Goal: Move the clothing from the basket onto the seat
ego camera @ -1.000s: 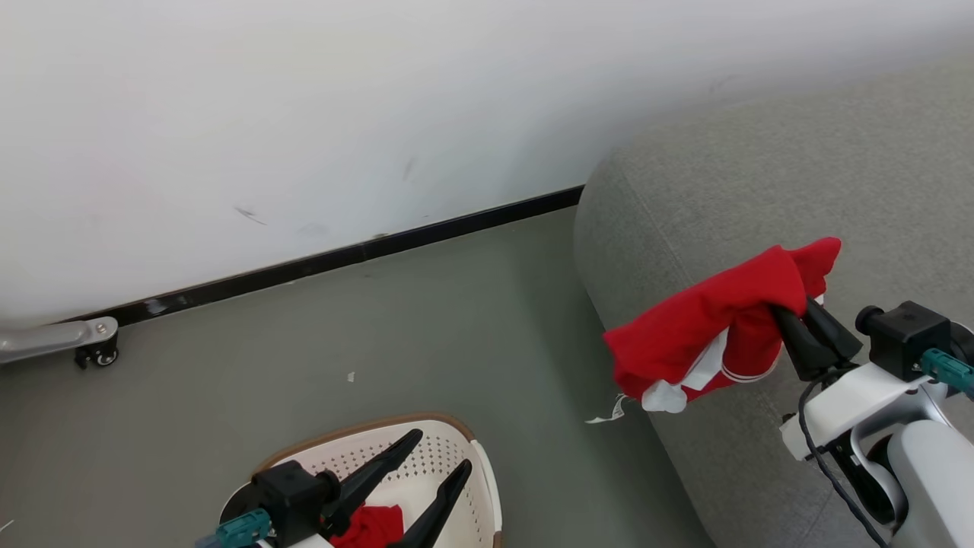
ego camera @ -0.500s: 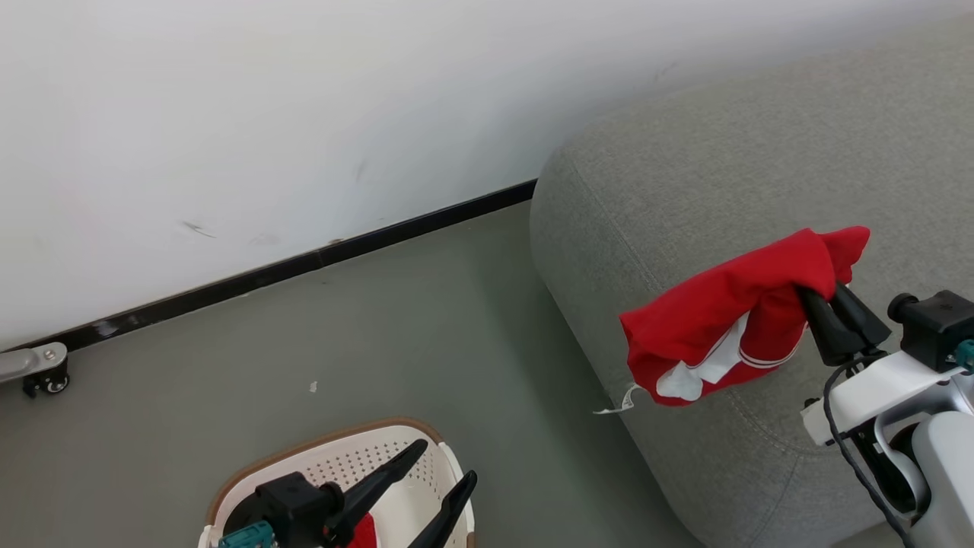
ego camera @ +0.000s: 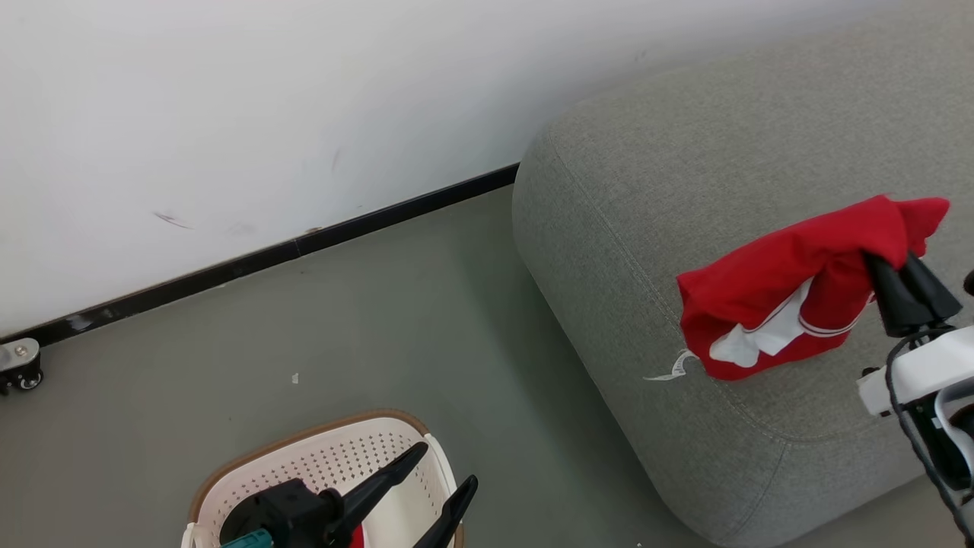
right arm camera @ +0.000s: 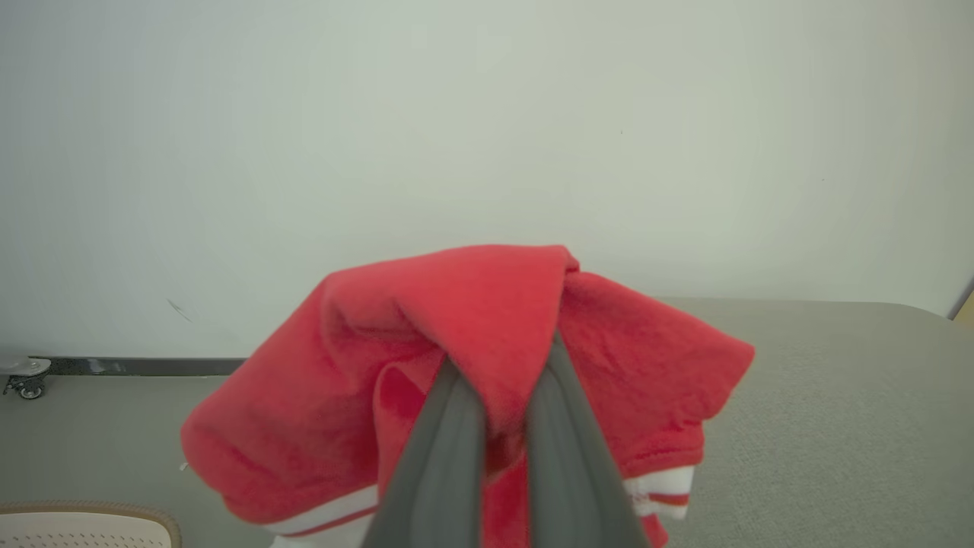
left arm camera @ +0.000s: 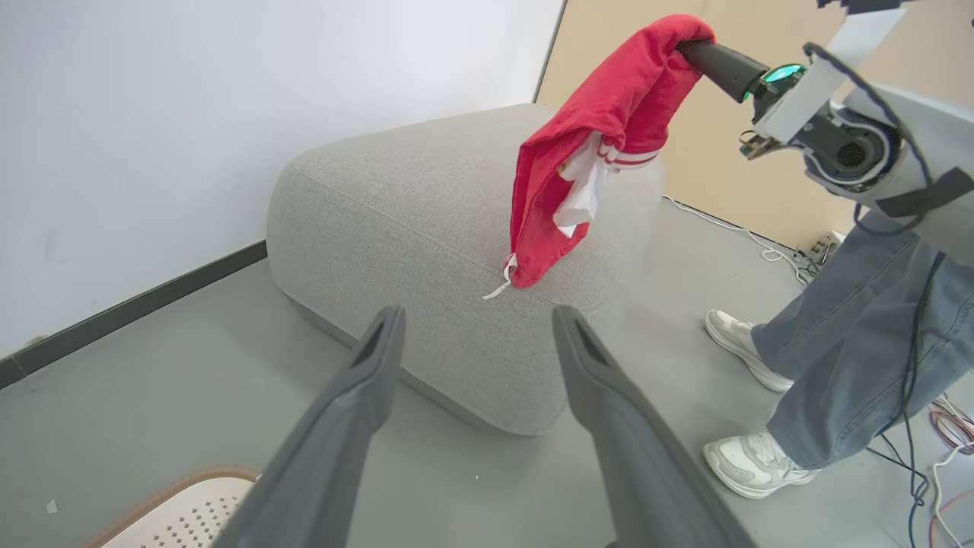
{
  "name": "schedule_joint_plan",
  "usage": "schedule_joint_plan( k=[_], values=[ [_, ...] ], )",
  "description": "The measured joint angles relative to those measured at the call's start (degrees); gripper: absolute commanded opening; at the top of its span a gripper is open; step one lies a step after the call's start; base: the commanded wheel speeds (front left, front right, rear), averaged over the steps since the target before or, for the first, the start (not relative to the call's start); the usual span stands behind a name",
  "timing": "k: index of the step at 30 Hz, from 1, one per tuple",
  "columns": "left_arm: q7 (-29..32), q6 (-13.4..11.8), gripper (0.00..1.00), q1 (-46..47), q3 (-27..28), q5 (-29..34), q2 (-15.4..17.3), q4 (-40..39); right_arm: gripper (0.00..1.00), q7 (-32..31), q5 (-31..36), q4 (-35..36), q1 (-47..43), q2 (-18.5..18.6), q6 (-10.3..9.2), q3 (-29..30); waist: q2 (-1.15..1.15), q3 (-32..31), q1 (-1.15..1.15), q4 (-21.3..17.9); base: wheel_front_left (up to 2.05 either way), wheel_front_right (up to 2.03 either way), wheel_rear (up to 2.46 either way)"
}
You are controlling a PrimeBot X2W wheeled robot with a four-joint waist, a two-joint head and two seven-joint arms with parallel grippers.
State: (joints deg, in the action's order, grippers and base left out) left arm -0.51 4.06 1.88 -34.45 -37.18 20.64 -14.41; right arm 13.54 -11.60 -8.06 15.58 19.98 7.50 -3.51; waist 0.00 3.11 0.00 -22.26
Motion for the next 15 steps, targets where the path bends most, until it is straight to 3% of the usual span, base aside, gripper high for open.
schedule_joint_plan(
  k=[15],
  values=[
    [1.54,-0.14,1.0,-0.33,-0.34,0.11,1.61,-2.11,0.0,-2.05,-0.7,-3.1,2.68,1.51,0.0,6.53,0.0,2.21,0.0,1.87,0.0,0.0,0.0]
  ],
)
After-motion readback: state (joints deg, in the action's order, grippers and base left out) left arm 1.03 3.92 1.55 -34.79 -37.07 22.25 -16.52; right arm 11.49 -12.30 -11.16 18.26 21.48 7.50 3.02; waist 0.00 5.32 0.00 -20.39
